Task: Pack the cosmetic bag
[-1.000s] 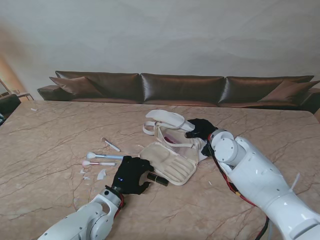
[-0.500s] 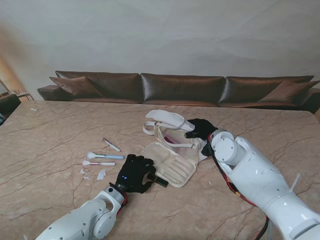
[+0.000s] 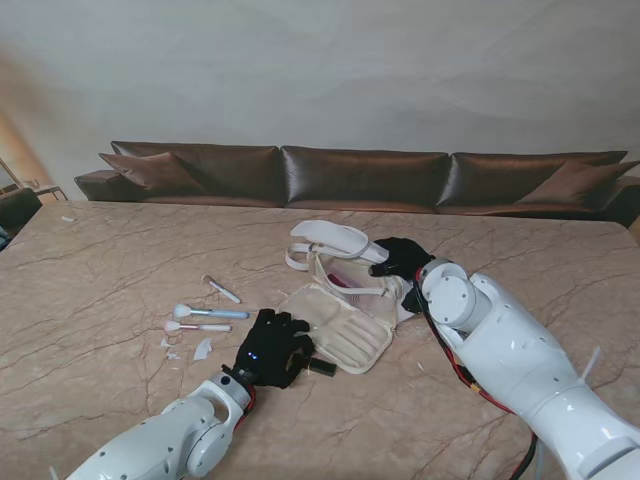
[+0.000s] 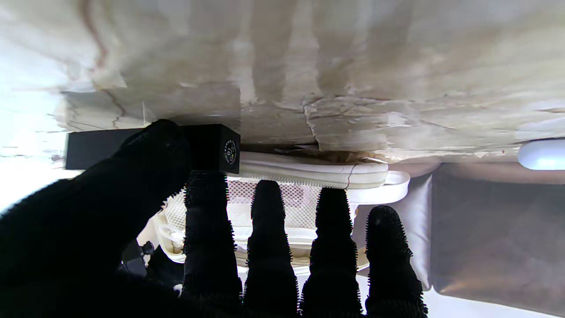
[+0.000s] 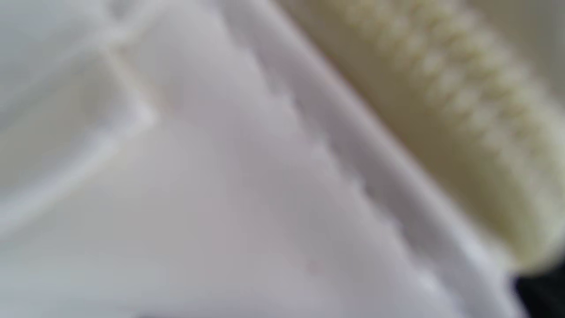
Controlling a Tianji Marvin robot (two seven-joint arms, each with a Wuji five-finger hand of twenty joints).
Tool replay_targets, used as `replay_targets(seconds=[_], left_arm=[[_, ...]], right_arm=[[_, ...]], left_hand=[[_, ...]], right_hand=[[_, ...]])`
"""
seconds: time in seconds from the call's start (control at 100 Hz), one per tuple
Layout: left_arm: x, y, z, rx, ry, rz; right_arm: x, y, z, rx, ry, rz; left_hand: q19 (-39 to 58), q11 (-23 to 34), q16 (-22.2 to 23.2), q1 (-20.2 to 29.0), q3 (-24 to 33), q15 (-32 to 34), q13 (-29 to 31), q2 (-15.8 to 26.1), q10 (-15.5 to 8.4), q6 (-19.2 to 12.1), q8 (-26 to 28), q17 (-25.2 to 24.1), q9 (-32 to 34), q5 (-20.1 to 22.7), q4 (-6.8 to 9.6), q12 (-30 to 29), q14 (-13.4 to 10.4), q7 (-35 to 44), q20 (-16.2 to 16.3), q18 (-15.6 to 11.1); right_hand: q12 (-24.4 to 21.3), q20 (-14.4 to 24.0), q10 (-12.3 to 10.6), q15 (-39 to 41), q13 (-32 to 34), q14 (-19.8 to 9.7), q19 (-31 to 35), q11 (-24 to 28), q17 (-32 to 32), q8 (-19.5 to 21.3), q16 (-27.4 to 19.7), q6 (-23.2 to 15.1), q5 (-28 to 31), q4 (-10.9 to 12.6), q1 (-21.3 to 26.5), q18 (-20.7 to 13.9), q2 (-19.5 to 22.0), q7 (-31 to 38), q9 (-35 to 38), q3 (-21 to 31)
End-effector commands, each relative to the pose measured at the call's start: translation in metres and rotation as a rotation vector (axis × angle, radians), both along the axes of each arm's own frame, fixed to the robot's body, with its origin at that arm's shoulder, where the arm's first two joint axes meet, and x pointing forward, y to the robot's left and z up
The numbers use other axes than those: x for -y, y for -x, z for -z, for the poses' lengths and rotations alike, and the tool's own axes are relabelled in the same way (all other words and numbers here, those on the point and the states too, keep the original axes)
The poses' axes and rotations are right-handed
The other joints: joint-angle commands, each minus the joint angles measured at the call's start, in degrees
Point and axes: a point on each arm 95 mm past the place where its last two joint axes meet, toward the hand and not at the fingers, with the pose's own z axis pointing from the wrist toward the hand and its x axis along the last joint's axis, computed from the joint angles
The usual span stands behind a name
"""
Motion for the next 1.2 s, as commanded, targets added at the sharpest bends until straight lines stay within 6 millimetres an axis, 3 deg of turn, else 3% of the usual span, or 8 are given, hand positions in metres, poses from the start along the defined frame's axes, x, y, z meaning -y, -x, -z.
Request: replay_targets(seconds=[0.0, 0.3, 0.48, 0.62, 0.78, 0.87, 0.96, 1.19], left_arm=[[-0.015, 0.013, 0.023, -0.056, -0.044, -0.024], [-0.039, 0.019, 0.013, -0.057, -0.082, -0.060], [-0.040, 0.022, 0.012, -0.074, -0.062, -0.050], [-0.034, 0.024, 0.014, -0.090, -0.031, -0.037], [-0.027, 0.025, 0.019, -0.106, -0.020, -0.022], [-0.026, 0.025, 0.022, -0.103, -0.036, -0.017], [-0.028, 0.023, 0.024, -0.098, -0.064, -0.017], [-0.032, 0.020, 0.022, -0.063, -0.071, -0.023]], right_arm=[[-0.006, 0.004, 0.006, -0.014, -0.006, -0.013], [-0.006, 0.006, 0.007, -0.014, -0.005, -0.013], [-0.008, 0.005, 0.007, -0.013, -0.006, -0.016], [-0.009, 0.005, 0.007, -0.011, -0.008, -0.017], [-0.010, 0.005, 0.007, -0.009, -0.007, -0.021], [-0.010, 0.005, 0.006, -0.008, -0.007, -0.020], [-0.009, 0.005, 0.006, -0.008, -0.008, -0.018], [-0.010, 0.006, 0.009, -0.013, -0.009, -0.021]], left_hand=[[0.40, 0.43, -0.31, 3.98, -1.26, 0.66, -0.42, -1.66, -0.14, -4.71, 1.94, -0.42, -0.66, 4.00, -1.44, -0.58, 0.18, 5.98, -0.30, -1.15], [0.37, 0.65, -0.42, 3.66, -0.73, 0.74, -0.41, -1.03, -0.50, -6.06, 2.25, -0.72, 0.24, 4.43, -0.99, -0.59, 0.18, 6.80, -0.48, -1.26], [-0.34, 0.13, -0.86, 0.22, -1.16, 0.11, -0.65, -2.42, -0.43, 1.44, -5.90, -1.08, 0.51, 3.31, -2.07, -0.58, 0.29, -3.04, -1.07, -1.09], [-1.40, -0.36, -0.97, -7.96, 1.01, -0.44, -1.35, 3.25, -0.10, 6.68, -6.19, -1.93, 0.02, 3.08, 3.66, -0.66, 0.51, -13.34, -1.35, -1.15], [-2.33, -0.44, -1.03, -7.49, 0.89, -0.73, -1.63, 3.58, -0.05, 6.36, -6.11, -2.59, 0.12, 3.20, 4.38, -0.61, 0.68, -15.45, -1.62, -1.16], [-2.34, 0.23, -0.87, -0.19, -0.86, -0.37, -0.78, -0.41, -0.55, 1.63, -7.28, -2.12, 1.74, 5.74, -0.99, -0.04, 0.58, -9.99, -1.14, -1.12], [-1.41, 1.86, -0.70, 4.16, 0.21, 0.60, 1.21, 0.91, -2.07, -5.72, -9.16, -1.36, 5.86, 10.72, -0.31, 0.58, -0.05, 3.68, -1.08, -1.46], [4.86, -6.95, 1.20, 7.97, -2.18, 5.58, 13.57, 5.41, -6.06, -6.79, 13.38, 4.16, 29.78, 6.01, -3.05, 10.83, -3.25, 0.58, -0.78, -2.96]], right_hand=[[0.60, 0.00, -1.04, 3.96, 4.43, -1.19, 2.20, 2.29, 1.07, 1.28, 0.98, -6.67, 3.74, 0.56, 6.34, 0.08, 3.89, 5.56, 1.96, 1.94], [0.61, 0.00, -1.00, 3.97, 4.42, -1.19, 2.20, 2.31, 1.07, 1.20, 0.96, -6.75, 3.58, 0.57, 6.35, 0.08, 3.92, 5.44, 1.96, 1.88], [0.63, 0.00, -0.96, 3.97, 4.42, -1.19, 2.20, 2.31, 1.07, 1.27, 0.96, -6.68, 3.78, 0.58, 6.37, 0.08, 3.92, 5.58, 1.96, 1.91], [0.64, 0.00, -1.04, 3.97, 4.42, -1.19, 2.19, 2.32, 1.05, 1.28, 0.95, -6.68, 3.68, 0.56, 6.32, 0.10, 3.92, 5.54, 1.98, 1.92], [0.64, 0.00, -1.03, 3.97, 4.42, -1.19, 2.19, 2.33, 1.05, 1.23, 0.95, -6.76, 3.71, 0.56, 6.31, 0.10, 3.86, 5.50, 2.00, 1.94], [0.63, 0.00, -1.04, 4.00, 4.46, -1.27, 2.19, 2.31, 1.05, 1.24, 0.96, -6.79, 3.75, 0.57, 6.32, 0.10, 3.83, 5.51, 1.99, 1.97], [0.63, 0.00, -1.05, 4.01, 4.41, -1.24, 2.18, 2.31, 1.00, 1.25, 0.97, -6.82, 3.73, 0.56, 6.31, 0.13, 3.85, 5.48, 2.00, 1.96], [0.63, 0.02, -1.01, 4.04, 4.41, -1.19, 2.20, 2.28, 0.99, 1.26, 0.98, -6.86, 3.69, 0.57, 6.39, 0.14, 3.87, 5.48, 1.96, 1.91]])
